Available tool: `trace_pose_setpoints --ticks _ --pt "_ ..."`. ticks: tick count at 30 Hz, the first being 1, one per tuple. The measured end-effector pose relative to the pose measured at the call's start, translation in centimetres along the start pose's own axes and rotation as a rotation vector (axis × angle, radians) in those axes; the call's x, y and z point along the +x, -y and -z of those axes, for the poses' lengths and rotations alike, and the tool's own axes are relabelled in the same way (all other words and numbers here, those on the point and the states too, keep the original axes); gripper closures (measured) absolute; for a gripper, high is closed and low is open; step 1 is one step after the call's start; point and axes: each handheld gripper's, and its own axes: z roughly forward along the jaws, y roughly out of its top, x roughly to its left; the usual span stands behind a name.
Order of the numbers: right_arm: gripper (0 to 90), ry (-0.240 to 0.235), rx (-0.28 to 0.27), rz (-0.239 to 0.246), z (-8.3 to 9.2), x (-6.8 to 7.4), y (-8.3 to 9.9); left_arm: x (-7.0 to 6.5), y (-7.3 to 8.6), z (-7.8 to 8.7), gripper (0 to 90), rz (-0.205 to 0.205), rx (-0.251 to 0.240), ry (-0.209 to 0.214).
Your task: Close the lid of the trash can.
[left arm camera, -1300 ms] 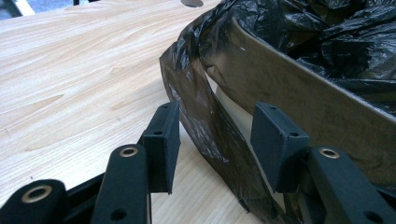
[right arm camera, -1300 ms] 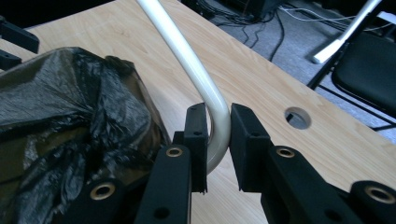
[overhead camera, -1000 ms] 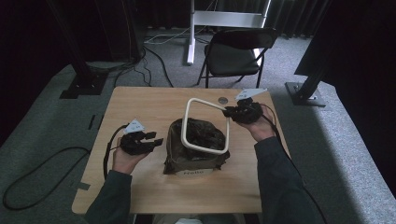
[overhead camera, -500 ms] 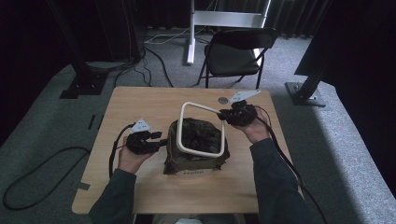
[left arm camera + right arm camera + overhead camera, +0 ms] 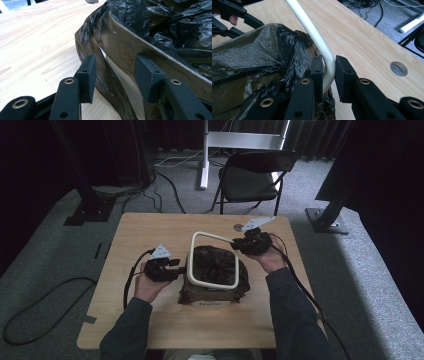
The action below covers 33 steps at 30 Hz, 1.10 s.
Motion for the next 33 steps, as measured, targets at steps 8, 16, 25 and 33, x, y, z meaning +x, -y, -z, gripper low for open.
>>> trace_pose_setpoints --ticks 8,16,25,33 --pt "77.9 -0.008 0.023 0.001 0.6 -0.3 0.0 0.0 0.0 -0.1 52.6 0.004 0.0 -0.002" --pt "77.9 -0.001 0.051 0.01 0.1 -0.2 0.1 0.0 0.1 0.0 52.6 0.002 0.002 -0.003" --pt "77.8 0.002 0.058 0.007 -0.5 -0.2 0.1 -0.1 0.1 0.0 52.7 0.004 -0.002 -0.002" --pt "77.8 -0.001 0.073 -0.002 -1.2 -0.2 0.3 0.0 0.1 0.0 52.7 0.006 -0.001 -0.002"
